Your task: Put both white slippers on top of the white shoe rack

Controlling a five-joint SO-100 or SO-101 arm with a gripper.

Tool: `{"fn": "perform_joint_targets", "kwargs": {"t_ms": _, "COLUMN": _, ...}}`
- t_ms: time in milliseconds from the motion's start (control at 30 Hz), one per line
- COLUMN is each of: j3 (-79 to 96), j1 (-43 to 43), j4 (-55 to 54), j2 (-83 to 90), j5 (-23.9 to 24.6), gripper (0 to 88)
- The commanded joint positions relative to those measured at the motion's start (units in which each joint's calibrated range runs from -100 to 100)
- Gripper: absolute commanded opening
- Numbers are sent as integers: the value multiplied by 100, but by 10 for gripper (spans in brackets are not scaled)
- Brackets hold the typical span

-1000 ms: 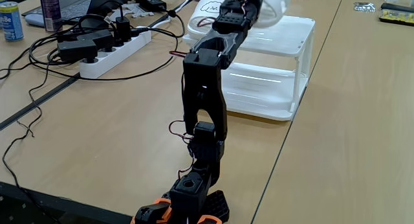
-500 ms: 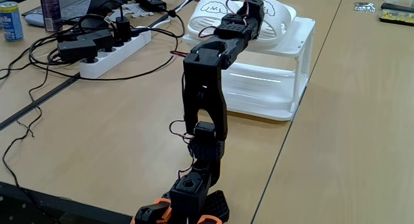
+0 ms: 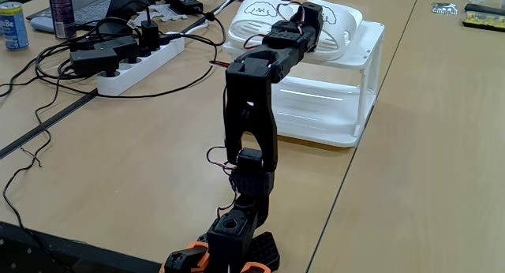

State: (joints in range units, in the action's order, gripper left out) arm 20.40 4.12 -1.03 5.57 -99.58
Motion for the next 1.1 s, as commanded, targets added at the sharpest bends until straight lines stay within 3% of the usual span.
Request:
{"fn": "perform_joint_targets", "kwargs": {"t_ms": 0, "j3": -384, "j1": -99, "j4": -26, "j2": 3, "j5": -42, "gripper": 8}}
{"fn": "perform_joint_targets", "kwargs": {"t_ms": 400, "j3": -501, "j1": -371, "j4": -35, "j2": -6, "j5": -42, "gripper": 8}}
{"fn": "perform_joint_targets", "kwargs": {"t_ms": 1067, "j3": -547, "j1": -25, "j4": -35, "j2": 62, "j5": -42, "gripper": 8}}
